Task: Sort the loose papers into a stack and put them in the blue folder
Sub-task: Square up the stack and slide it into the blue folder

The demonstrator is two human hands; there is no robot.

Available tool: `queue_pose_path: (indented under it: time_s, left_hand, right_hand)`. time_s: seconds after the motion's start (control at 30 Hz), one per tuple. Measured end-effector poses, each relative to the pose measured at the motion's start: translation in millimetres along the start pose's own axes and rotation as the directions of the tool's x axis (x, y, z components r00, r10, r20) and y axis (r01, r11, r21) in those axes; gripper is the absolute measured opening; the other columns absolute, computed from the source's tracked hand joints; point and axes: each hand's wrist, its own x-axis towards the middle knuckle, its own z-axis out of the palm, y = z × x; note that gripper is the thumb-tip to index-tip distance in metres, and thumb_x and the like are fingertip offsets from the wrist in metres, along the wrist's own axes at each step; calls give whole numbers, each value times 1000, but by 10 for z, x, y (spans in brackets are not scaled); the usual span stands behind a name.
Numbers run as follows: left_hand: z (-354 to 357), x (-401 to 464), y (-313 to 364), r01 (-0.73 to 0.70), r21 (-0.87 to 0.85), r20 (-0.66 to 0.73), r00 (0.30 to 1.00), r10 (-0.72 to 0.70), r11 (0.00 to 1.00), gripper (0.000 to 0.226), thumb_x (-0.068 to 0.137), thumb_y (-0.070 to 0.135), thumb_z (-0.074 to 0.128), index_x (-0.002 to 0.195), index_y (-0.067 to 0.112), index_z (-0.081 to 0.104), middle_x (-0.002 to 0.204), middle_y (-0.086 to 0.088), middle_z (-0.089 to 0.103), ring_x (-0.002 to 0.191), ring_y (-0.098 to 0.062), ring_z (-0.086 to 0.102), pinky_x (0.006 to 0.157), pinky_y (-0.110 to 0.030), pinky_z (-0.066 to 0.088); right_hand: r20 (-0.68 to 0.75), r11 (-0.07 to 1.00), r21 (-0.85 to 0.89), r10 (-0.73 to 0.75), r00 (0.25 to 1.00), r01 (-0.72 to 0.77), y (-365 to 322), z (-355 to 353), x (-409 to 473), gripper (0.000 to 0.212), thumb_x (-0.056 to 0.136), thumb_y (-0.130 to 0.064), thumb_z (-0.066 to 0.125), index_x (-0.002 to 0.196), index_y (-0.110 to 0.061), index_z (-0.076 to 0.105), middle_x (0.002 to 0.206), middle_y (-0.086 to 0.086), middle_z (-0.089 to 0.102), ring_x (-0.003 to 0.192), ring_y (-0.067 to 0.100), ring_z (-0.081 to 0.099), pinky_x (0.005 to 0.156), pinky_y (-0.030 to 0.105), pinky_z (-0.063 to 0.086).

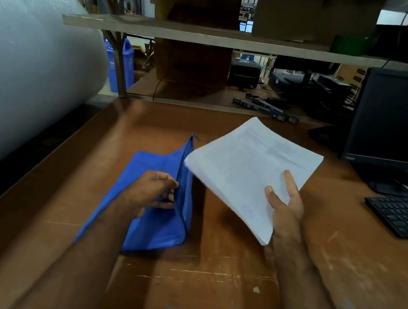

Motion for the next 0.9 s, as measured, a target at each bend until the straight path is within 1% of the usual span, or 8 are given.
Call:
queue_pose_path:
  time_s: [0.1, 0.2, 0.3, 0.4, 0.53, 0.73, 0.8, 0.9]
  left_hand:
    - [4, -9, 39, -31, -10, 91, 995, 32, 999, 13, 98, 15, 65, 88, 8, 70, 80, -8, 66, 65, -15, 63, 64, -31, 61]
    - [-21, -17, 40, -37, -28, 100, 994, 40, 999, 14, 98, 11, 64, 86, 8, 69, 80, -7, 66, 67, -15, 64, 66, -33, 61]
    - [-58, -11, 25, -39, -38, 84, 996, 42, 998, 14, 98, 11, 63, 85, 10, 67, 86, -9, 66, 73, -19, 65, 66, -35, 61]
    - [-30, 20, 35, -37, -4, 75, 996, 37, 999, 12, 98, 12, 64, 86, 11, 66, 89, -9, 65, 81, -22, 65, 67, -39, 63]
    - [114, 70, 69, -39, 100, 48, 998, 35, 994, 14, 100, 11, 62, 86, 9, 65, 86, -8, 65, 73, -21, 66, 61, -35, 61]
    - [416, 163, 3, -78, 173, 2, 997, 79, 982, 16, 98, 6, 63, 82, 6, 64, 86, -11, 58, 75, -21, 60, 53, -31, 60]
    - [483, 174, -25, -93, 233, -37, 994, 104, 968, 16, 97, 6, 63, 81, 4, 65, 87, -12, 60, 71, -21, 62, 53, -32, 60]
    - [543, 198, -88, -171, 356, -52, 978, 202, 919, 9, 92, 1, 63, 99, 7, 63, 98, -7, 62, 71, -23, 65, 56, -42, 63]
  right_hand:
    - [42, 999, -53, 6, 999, -4, 77, 62, -25, 60, 96, -21, 70, 150, -33, 46, 127, -29, 52, 114, 3, 55, 89, 25, 53]
    - [37, 982, -188, -18, 999, 25, 154, 23, -12, 62, 95, -25, 70, 150, -34, 44, 137, -19, 52, 118, 6, 54, 95, 30, 52]
    - [15, 952, -300, -60, 998, 62, 187, -43, -18, 64, 96, -21, 70, 152, -32, 42, 144, -8, 48, 113, 3, 50, 84, 17, 47]
    - [28, 910, -390, -143, 989, 143, 168, -65, -49, 67, 95, -20, 71, 154, -29, 40, 143, -3, 47, 111, 1, 51, 80, 12, 45]
    - [61, 861, -458, -217, 974, 220, 93, -8, -112, 68, 94, -18, 72, 154, -29, 41, 142, -5, 48, 119, 3, 49, 80, 7, 45]
    - [135, 858, -473, -153, 979, 199, 85, 98, -376, 65, 92, -18, 73, 149, -32, 45, 134, -18, 45, 104, -11, 51, 67, -3, 43]
    - [124, 851, -502, -109, 986, 157, 118, 86, -406, 65, 92, -17, 73, 149, -33, 46, 138, -16, 46, 108, -6, 49, 65, -2, 41]
    - [110, 855, -508, -50, 993, 100, 161, 50, -398, 65, 92, -16, 73, 149, -32, 47, 145, -12, 47, 118, -2, 44, 69, 0, 37]
